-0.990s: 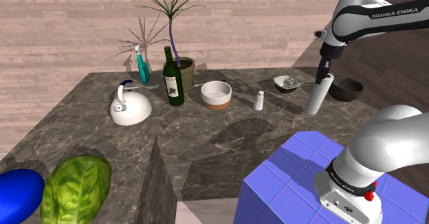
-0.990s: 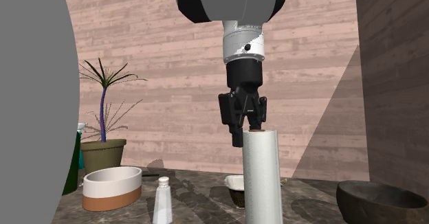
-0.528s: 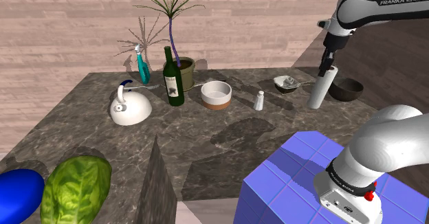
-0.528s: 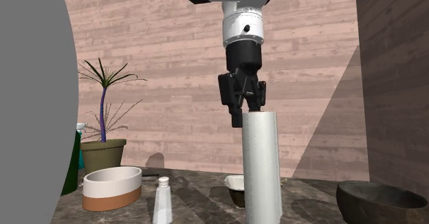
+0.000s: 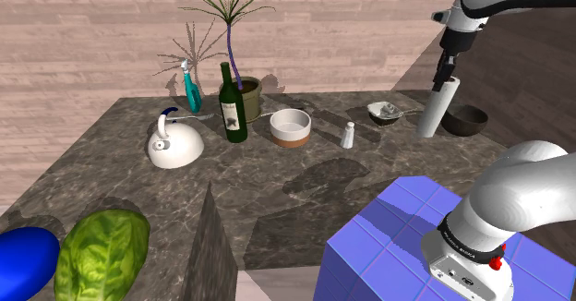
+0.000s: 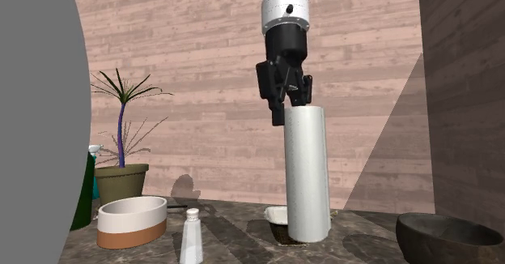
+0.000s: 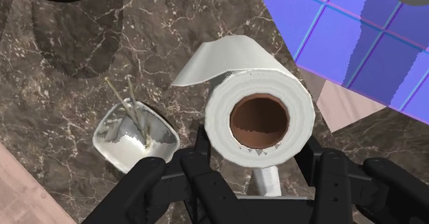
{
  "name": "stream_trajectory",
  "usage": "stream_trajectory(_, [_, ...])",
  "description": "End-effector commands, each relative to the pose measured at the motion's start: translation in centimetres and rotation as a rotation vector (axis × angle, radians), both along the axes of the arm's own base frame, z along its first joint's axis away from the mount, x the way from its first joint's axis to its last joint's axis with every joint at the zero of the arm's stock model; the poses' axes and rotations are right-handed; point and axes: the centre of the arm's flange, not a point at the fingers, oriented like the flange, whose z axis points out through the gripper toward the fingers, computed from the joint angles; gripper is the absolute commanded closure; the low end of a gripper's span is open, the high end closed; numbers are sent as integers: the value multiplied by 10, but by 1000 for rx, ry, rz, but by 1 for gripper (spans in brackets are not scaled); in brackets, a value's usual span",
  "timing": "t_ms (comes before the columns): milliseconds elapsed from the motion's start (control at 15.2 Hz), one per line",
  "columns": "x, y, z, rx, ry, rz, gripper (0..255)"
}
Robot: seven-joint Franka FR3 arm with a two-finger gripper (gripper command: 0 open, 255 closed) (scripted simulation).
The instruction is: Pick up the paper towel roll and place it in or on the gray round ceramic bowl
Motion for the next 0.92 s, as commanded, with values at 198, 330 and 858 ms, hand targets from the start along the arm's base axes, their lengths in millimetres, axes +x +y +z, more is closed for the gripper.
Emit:
stream_trajectory(198, [0,0,27,0,0,0,255])
stream_trajectory(330, [0,0,37,0,0,0,255])
stream_trajectory(858, [-6,-38,72,0,0,0,255])
